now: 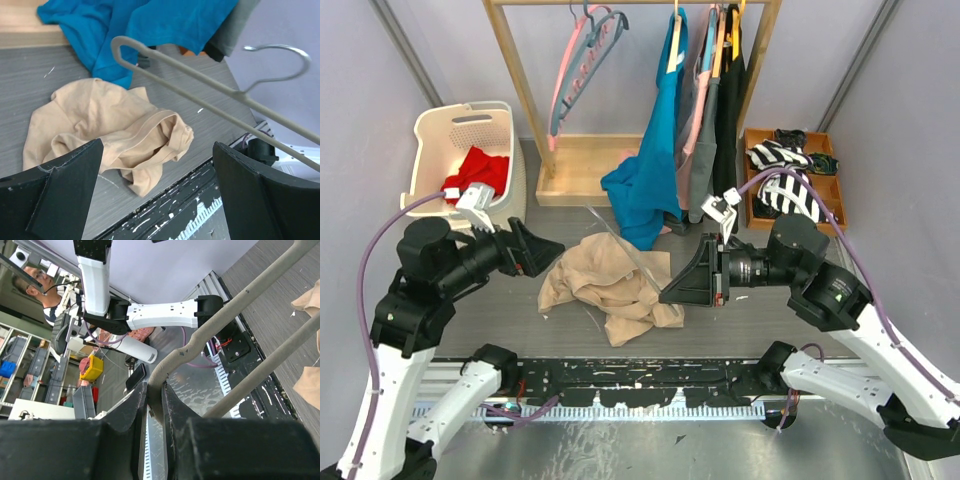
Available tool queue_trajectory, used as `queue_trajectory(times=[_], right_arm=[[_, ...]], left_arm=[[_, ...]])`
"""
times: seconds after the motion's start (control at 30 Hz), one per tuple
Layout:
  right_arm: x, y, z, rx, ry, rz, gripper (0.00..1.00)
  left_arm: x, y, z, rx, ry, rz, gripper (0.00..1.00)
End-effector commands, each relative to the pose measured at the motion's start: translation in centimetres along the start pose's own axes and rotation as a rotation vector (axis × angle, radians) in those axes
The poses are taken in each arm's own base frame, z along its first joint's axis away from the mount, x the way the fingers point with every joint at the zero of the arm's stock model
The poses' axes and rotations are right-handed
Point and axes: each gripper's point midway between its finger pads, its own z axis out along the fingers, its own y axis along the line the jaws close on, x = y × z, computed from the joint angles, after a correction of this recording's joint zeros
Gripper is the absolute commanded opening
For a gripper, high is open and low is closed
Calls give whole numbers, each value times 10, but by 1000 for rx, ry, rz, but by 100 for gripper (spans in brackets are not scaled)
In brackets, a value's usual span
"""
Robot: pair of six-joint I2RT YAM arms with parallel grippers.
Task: Place the t-shirt on the hanger
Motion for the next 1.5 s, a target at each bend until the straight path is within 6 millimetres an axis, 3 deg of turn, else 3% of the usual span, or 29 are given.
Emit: queue_trajectory(times=[0.0, 0.2, 0.57, 1.1, 1.47], right_arm=[[-16, 19, -1, -75, -59, -72, 1], [-24, 11, 12, -90, -85, -46, 1], [-28, 6, 29, -161, -83, -2, 1], [-29, 1, 48, -217, -70, 38, 1], [-28, 3, 63, -254, -52, 46, 1]], left_arm=[[-8, -24, -5, 136, -53, 39, 98], [-8, -42, -1, 267, -85, 18, 98], [-26, -45, 16, 294, -122, 10, 99], [-32, -44, 40, 277, -138, 53, 99], [-25, -41, 61, 227, -118, 84, 90]])
